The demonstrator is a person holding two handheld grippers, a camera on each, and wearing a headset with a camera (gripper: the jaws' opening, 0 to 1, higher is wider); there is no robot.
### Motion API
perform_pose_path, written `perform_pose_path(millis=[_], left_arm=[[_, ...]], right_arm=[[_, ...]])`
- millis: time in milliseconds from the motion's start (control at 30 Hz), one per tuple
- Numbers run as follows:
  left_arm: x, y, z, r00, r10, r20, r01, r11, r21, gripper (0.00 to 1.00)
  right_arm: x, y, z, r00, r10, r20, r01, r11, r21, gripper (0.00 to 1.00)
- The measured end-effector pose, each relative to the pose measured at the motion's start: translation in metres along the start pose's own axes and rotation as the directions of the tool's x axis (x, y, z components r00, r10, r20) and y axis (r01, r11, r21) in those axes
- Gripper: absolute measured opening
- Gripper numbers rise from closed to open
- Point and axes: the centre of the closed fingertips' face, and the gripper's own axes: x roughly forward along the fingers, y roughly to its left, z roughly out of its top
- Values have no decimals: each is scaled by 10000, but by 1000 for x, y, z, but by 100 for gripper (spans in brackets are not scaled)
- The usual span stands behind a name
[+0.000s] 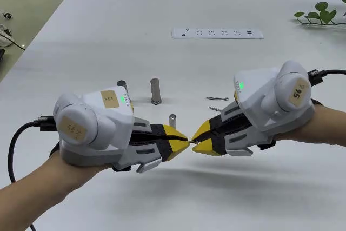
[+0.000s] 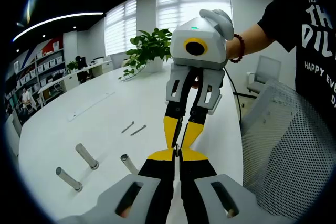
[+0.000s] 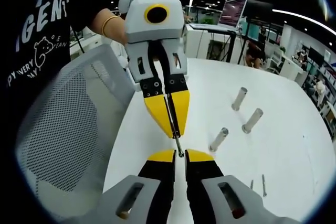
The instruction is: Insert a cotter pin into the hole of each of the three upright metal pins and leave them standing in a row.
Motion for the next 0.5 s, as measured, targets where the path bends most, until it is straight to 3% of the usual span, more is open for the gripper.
perform_pose_path(millis=[500], left_arm=[[1, 3, -8, 9997, 219, -136, -222, 9995, -204, 0]], right_arm=[[-1, -3, 1, 9994, -102, -340, 80, 9979, -647, 0]])
